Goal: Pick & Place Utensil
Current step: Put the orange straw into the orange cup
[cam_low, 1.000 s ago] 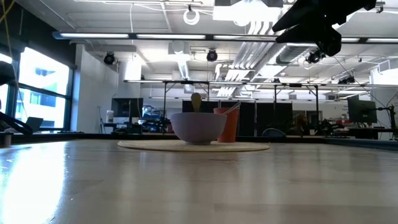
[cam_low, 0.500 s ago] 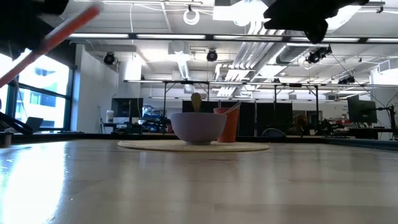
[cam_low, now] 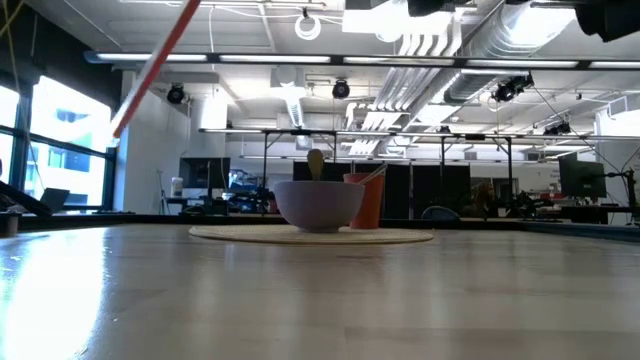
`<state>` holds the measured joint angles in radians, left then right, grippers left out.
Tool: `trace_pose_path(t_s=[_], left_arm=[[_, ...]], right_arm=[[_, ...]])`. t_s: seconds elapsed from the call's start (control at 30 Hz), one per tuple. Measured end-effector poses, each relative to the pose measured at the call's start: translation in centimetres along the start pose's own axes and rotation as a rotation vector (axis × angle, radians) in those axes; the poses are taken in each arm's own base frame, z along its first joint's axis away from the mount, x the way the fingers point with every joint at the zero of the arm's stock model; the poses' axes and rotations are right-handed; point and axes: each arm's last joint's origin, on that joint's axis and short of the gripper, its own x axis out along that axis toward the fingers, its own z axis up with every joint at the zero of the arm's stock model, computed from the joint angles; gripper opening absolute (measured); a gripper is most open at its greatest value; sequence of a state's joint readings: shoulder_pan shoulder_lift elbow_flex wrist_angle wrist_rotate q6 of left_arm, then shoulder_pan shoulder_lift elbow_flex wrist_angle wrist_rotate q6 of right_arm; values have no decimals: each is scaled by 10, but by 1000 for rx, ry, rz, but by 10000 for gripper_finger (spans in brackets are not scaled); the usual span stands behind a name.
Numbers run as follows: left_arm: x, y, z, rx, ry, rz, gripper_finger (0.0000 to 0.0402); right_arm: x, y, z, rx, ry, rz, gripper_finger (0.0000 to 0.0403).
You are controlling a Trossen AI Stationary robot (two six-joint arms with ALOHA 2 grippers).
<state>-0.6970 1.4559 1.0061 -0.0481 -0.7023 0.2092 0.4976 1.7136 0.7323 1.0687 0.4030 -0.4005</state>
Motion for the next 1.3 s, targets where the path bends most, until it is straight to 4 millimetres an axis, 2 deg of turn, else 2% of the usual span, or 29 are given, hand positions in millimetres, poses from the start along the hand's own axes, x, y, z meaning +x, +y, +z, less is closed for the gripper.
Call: trace_pose_path(t_s=[0.1,0.2,0.4,0.7,1.03,1.17,1.3], left_arm=[[7,9,5,-28,-57,-11,1],[12,16,6,-40,-73,-17,1],[14,18,5,-62,-73,-25,1],[12,17,6,-71,-76,-6,1],[12,20,7,-85,-71,67,1],[12,20,7,-99,-70,75,14],[12,20,7,-133,-67,87,49]], right_arm=[[12,5,1,-45,19,5,119],[24,7,10,-102,-5,-10,119],[38,8,24,-126,26,-4,119],[39,8,25,-109,32,2,106],[40,7,25,-85,41,-12,9],[40,6,24,-25,51,-41,17],[40,4,22,1,72,-58,23]])
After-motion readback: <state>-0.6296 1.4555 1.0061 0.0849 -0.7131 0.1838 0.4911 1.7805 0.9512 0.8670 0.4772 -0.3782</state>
